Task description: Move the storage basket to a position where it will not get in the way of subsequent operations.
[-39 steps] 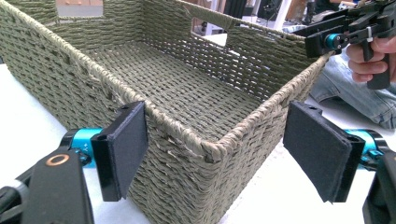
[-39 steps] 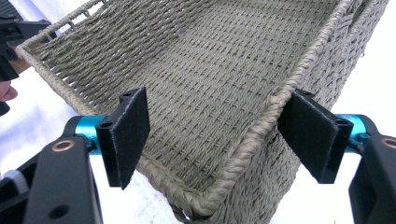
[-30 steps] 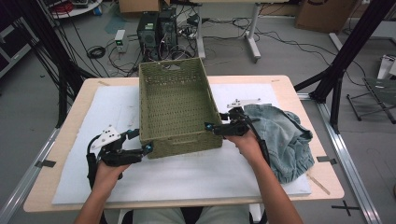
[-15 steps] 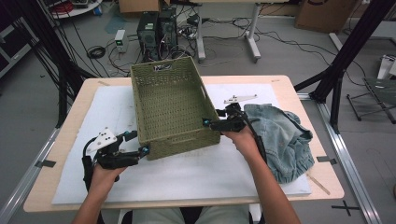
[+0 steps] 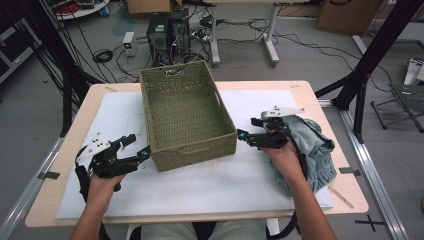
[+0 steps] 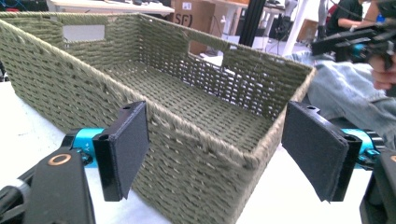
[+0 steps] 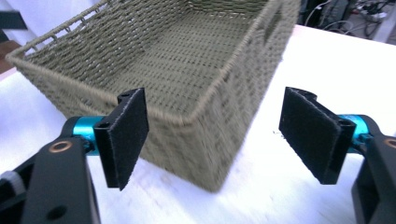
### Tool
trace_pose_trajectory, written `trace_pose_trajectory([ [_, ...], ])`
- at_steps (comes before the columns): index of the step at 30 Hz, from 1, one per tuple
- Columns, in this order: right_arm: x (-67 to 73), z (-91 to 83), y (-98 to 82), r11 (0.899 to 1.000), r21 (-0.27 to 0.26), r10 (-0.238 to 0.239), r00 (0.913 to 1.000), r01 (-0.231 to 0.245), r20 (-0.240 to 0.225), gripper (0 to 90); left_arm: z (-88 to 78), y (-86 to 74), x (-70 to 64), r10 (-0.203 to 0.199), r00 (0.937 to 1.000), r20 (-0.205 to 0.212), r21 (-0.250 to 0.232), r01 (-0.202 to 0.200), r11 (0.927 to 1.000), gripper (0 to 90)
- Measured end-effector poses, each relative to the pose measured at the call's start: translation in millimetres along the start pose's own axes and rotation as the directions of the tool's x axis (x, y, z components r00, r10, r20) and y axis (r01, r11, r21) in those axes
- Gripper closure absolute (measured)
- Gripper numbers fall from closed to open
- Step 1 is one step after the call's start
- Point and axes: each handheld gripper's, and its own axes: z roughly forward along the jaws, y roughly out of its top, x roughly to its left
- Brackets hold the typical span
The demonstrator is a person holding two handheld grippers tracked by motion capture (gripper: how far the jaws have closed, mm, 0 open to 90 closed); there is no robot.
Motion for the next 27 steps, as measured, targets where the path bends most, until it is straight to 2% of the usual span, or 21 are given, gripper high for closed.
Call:
trace_pose_trajectory([
  [3, -1.2, -16.1, -5.3, 1.0, 0.005, -0.017, 0.9994, 0.017, 0.031, 21.8, 1.6, 5.5, 1.4, -0.002, 1.0, -0.008, -0.011, 0.002, 0.9999, 23.2],
  [7, -5.5, -35.0, -13.3, 0.999, 0.012, -0.039, 0.9966, 0.038, 0.073, 21.7, 6.9, 13.4, 5.8, -0.016, 0.9998, -0.014, 0.002, 0.017, 0.9999, 23.2],
  [13, -17.2, -58.1, -25.4, 1.0, 0.007, -0.02, 0.9921, 0.019, 0.123, 21.5, 20.8, 25.4, 9.3, -0.032, 0.9988, -0.038, 0.017, 0.033, 0.9993, 23.1],
  [17, -21.6, -67.7, -32.5, 1.0, 0.002, -0.02, 0.9885, 0.02, 0.15, 21.5, 34.3, 31.0, 7.1, -0.034, 0.9977, -0.059, 0.035, 0.037, 0.9987, 22.2],
  [20, -23.9, -70.9, -36.4, 1.0, -0.003, -0.017, 0.9873, 0.018, 0.158, 21.5, 44.9, 33.7, 6.0, -0.025, 0.9954, -0.092, 0.057, 0.031, 0.9979, 21.2],
  [24, -25.5, -70.3, -40.3, 1.0, -0.01, -0.017, 0.9882, 0.018, 0.152, 21.5, 59.0, 34.7, 8.4, -0.015, 0.9865, -0.163, 0.093, 0.03, 0.9952, 21.2],
  [27, -26.9, -68.5, -42.6, 1.0, -0.012, -0.016, 0.9892, 0.018, 0.146, 21.5, 66.3, 34.9, 12.8, -0.003, 0.9711, -0.239, 0.121, 0.033, 0.9921, 21.2],
])
